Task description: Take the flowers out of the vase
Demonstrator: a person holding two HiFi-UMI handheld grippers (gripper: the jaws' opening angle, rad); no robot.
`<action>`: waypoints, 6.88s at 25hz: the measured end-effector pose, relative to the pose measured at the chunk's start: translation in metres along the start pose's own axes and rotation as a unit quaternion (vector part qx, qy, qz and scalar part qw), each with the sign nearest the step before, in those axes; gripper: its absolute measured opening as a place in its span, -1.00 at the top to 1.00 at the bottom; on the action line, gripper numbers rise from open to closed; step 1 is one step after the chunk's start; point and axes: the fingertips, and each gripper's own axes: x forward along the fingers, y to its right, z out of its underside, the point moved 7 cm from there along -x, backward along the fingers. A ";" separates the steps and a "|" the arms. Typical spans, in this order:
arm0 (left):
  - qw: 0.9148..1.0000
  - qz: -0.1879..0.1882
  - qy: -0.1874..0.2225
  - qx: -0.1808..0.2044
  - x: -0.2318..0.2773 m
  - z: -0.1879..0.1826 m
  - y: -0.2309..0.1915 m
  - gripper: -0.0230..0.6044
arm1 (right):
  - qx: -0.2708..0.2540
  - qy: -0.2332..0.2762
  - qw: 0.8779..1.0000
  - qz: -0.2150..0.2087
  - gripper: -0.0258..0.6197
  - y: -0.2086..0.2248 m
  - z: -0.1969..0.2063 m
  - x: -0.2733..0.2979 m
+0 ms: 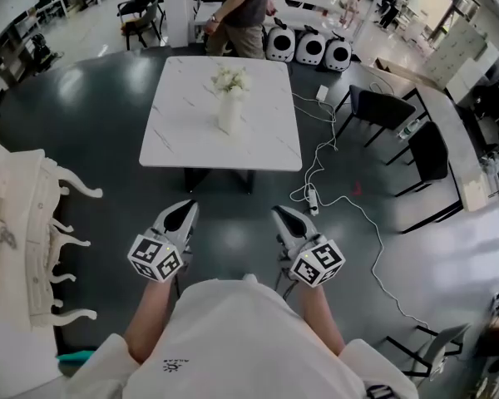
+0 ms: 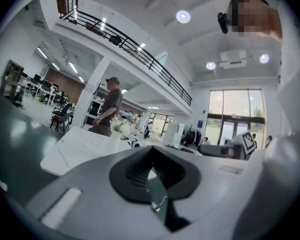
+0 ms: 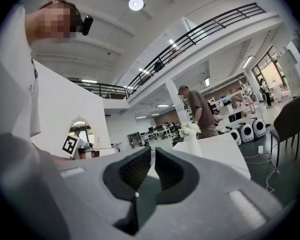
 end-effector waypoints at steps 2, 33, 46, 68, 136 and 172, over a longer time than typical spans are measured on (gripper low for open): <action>1.000 0.002 0.001 0.000 0.000 0.002 -0.001 0.96 | -0.001 0.000 1.000 0.001 0.84 0.001 0.002 0.000; 1.000 0.005 0.004 0.020 -0.073 0.003 -0.025 0.96 | -0.015 -0.007 1.000 0.016 0.84 -0.067 0.025 0.011; 1.000 -0.001 0.012 0.009 -0.108 0.010 -0.033 0.96 | -0.020 -0.015 1.000 0.007 0.84 -0.094 0.033 0.016; 1.000 -0.004 0.005 0.019 -0.024 -0.009 -0.070 0.96 | -0.002 -0.012 1.000 -0.004 0.84 -0.014 0.019 0.078; 0.998 -0.061 0.006 0.014 0.236 -0.056 -0.134 0.96 | 0.030 -0.021 0.996 -0.084 0.84 0.231 -0.045 0.221; 0.996 0.060 -0.057 0.025 0.347 -0.086 -0.246 -0.02 | 0.019 0.015 0.998 0.061 0.84 0.233 -0.062 0.266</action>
